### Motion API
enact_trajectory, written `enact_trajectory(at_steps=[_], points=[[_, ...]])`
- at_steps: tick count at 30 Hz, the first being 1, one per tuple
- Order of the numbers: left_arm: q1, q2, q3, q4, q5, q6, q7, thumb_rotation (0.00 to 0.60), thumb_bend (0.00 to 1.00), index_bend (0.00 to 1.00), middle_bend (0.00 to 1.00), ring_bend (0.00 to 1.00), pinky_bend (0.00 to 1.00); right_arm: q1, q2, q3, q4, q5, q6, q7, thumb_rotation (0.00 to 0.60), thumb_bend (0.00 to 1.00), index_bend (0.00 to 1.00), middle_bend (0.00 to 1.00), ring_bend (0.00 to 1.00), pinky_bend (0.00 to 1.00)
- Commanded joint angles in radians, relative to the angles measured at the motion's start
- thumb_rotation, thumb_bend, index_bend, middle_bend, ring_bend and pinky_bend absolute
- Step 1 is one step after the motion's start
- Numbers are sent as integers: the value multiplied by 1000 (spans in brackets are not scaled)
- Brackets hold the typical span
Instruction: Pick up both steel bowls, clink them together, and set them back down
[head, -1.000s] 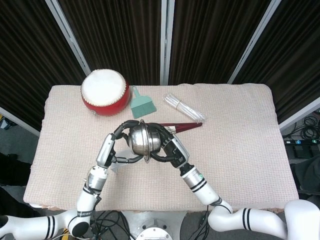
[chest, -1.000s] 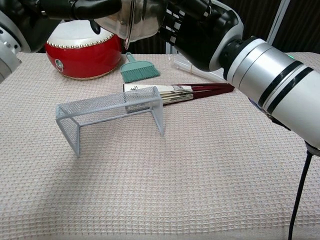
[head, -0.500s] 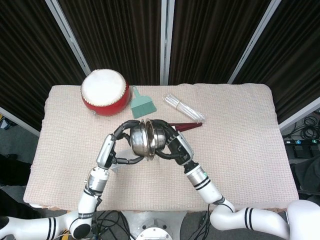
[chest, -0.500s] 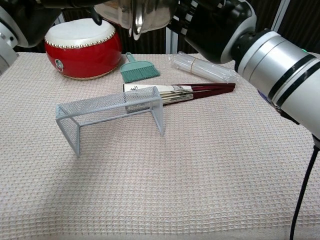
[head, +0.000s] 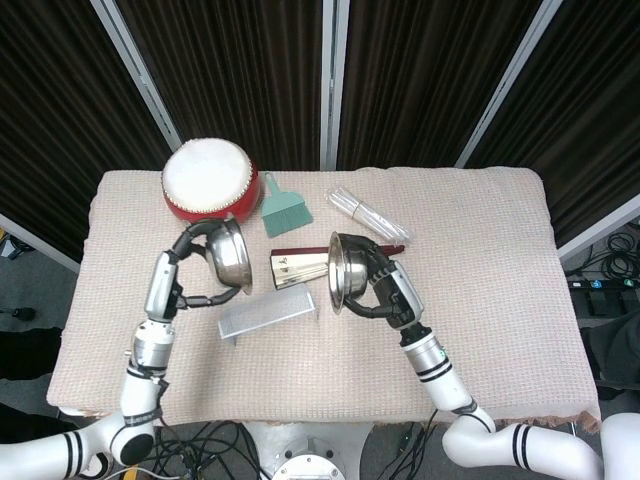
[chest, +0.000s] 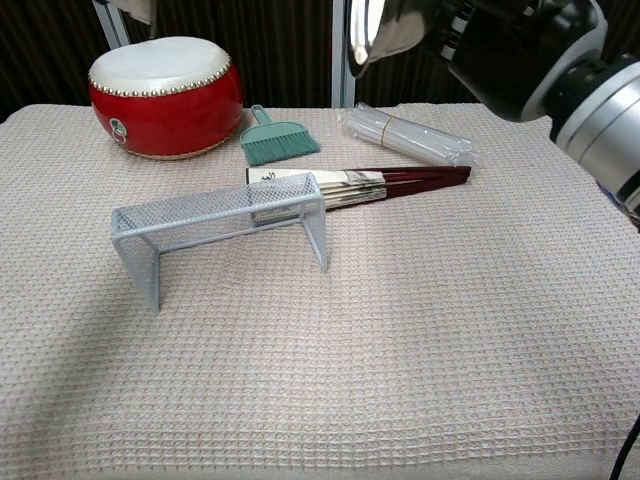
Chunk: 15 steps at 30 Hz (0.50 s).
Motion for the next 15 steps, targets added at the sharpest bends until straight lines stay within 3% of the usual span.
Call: enact_trajectory(at_steps=[1,5,8,15], points=[[6,104,8,138,-25,-70,119,600,143,444,463,414,555,-84,112,-81,26,10,39,-420,600,299,360,432,333,416],[-19,205,82,278,-38,-239,280,600,144,431,457,414,578,-153,188,-151,-33,120,21,-858,600,307,360,431,333,416],[-36,232,123,333,-43,-321,366,600,144,427,455,414,579,-194,213,-187,-86,205,21,-1052,600,309,360,431,334,416],[-87,233,178,374,-70,-475,533,600,148,425,454,414,575,-241,194,-234,-97,282,10,-1229,600,311,360,428,335,416]])
